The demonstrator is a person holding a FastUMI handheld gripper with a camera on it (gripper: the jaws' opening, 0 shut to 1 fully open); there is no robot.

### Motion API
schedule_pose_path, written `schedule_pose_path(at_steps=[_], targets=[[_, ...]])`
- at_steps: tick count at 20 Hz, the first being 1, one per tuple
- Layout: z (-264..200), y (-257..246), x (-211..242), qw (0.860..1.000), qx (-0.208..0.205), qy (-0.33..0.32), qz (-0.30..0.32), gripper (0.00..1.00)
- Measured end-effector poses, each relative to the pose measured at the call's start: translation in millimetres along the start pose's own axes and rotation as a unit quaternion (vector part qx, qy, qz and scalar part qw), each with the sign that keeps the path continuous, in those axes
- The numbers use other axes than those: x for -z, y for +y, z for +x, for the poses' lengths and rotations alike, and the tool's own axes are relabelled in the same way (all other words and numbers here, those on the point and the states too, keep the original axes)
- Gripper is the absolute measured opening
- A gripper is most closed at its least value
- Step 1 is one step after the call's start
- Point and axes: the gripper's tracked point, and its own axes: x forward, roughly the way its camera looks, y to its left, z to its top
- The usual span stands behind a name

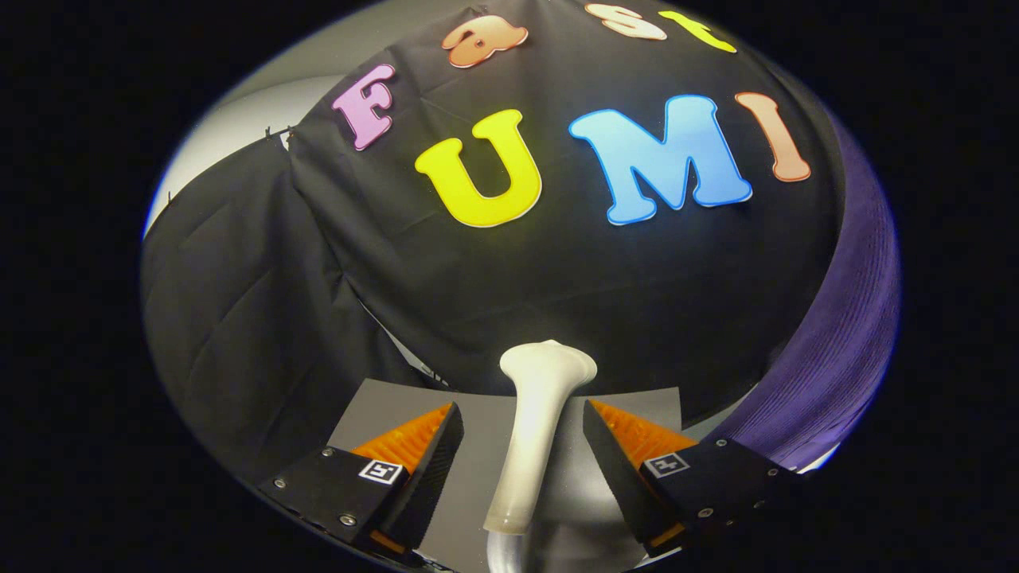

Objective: Iron the clothes twice with a garment steamer, once on the left side and once on the right side.

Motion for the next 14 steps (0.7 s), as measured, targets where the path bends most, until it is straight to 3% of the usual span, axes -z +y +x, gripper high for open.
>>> schedule_pose_path(at_steps=[8,14], targets=[[45,-13,37,0.997,-0.001,0.066,0.040,0.84],[59,-3,48,0.988,-0.049,0.088,0.116,0.64]])
